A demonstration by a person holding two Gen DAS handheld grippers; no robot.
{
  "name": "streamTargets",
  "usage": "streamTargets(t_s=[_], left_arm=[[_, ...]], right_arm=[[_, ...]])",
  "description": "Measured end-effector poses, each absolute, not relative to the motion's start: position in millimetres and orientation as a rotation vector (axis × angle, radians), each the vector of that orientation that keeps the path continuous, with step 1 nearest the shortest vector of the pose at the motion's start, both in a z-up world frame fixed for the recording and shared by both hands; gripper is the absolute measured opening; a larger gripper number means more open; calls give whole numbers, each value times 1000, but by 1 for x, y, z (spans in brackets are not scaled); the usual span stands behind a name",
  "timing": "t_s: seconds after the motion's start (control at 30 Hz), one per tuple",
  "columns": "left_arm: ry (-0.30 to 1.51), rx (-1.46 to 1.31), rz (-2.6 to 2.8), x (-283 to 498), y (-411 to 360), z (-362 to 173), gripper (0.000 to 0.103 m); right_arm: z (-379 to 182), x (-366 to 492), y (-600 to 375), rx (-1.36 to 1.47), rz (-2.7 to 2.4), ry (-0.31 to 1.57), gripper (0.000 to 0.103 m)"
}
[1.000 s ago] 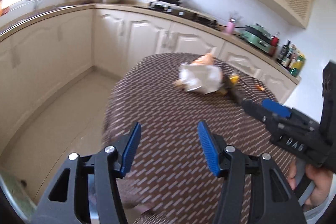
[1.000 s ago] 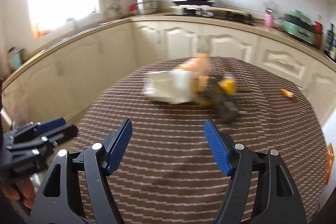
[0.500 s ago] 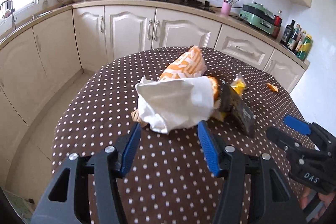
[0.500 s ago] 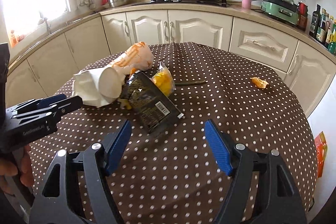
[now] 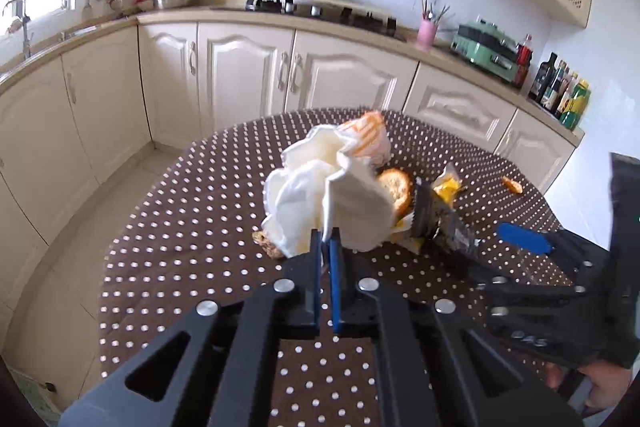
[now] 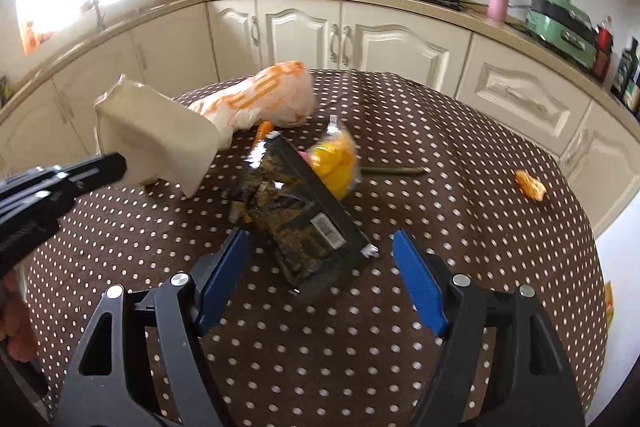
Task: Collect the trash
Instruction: 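Grasp the white paper bag with the left tool while the right tool grasps the black snack bag, then carry both bags over the blue bucket and open both tools to drop them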
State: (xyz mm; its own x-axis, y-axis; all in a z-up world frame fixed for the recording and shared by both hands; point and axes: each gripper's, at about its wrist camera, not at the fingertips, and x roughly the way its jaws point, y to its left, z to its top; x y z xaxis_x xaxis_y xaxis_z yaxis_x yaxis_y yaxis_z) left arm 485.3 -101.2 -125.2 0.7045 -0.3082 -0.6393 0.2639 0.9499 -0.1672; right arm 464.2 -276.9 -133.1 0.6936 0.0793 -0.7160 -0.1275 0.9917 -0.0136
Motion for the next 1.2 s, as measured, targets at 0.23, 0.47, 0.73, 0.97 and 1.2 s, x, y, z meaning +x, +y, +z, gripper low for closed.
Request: streamTargets(t_s=[0.23,0.47,0.73,0.97,1.2], left_arm=[[682,-80,-347,458,-93,-110,3],[644,-109,-358,424,-73,-94,3],[613,-136,-303,379,-33,-79,3],[601,-172,-221,337,18,-78,3],[620,-197,-77,296,84,-96,3]], right_arm=[[-145,484,-259,-157,122,851,28],[-133,464,-263,-140,111,814,8],[-95,410,-266,-26,180,722,5],[-70,369,-215,5,341,672,4],[-69,347,-123,3,555,680,4]])
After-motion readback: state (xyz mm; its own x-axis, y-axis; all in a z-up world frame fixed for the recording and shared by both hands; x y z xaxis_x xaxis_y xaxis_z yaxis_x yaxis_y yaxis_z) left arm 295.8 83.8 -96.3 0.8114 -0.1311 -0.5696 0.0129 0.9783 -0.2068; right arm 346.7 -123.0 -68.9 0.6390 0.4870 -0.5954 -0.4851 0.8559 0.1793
